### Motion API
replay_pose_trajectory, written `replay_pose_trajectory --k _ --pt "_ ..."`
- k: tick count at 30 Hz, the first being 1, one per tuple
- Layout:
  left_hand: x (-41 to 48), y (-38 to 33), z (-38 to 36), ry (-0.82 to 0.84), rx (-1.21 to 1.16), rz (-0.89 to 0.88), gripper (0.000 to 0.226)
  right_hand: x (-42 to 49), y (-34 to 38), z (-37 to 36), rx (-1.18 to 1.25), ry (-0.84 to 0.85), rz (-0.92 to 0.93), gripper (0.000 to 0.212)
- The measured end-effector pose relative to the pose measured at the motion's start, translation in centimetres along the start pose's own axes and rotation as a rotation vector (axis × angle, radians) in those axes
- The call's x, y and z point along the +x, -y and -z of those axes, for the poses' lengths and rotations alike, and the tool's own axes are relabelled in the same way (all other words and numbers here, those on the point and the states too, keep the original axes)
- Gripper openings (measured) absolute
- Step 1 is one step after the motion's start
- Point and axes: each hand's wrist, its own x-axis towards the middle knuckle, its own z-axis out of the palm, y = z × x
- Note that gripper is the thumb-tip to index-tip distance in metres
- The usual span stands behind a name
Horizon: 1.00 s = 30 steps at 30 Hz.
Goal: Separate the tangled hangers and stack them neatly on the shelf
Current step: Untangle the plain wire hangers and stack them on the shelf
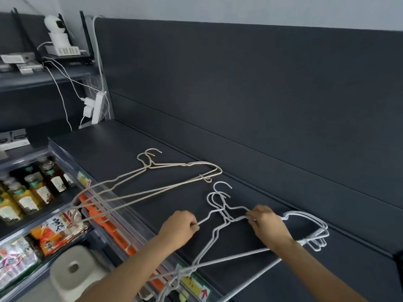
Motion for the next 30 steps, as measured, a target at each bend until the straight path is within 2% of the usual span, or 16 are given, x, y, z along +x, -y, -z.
replay_pose_trajectory --k 4,8,14,19,23,25,28,30 --pt "-1.7 -1.2 0.5 -0.06 0.103 -0.028 0.021 -2.9 -0.4 1.3 0.001 -0.041 -0.053 0.016" --pt "-4.5 -3.0 -0.1 0.003 0.26 -0.068 0.023 -6.0 -1.6 1.3 0.004 -0.111 -0.039 0.014" --pt "-6.0 -4.7 -0.4 -0.054 0.306 -0.044 0.023 -9.5 -2.4 2.4 -0.002 -0.164 -0.044 0.02" --pt "-6.6 -9.8 -1.2 -0.148 0.355 -0.223 0.031 -13.7 -4.3 4.4 -0.046 -0.184 -0.108 0.019" --pt "-7.9 -15.7 -4.4 -0.104 0.379 -0.35 0.032 -19.7 -6.3 7.2 -0.159 -0.153 -0.174 0.037" --pt "-8.9 -18.9 -6.3 -0.075 0.363 -0.405 0.032 -23.3 -7.8 8.7 -0.209 -0.139 -0.233 0.039" --pt "-11.2 -23.9 -9.6 -0.039 0.343 -0.489 0.032 -29.5 -10.0 11.0 -0.137 -0.08 -0.351 0.034" --pt "-13.1 -27.3 -11.9 -0.006 0.332 -0.547 0.033 -33.7 -11.4 12.4 -0.122 -0.105 -0.408 0.037"
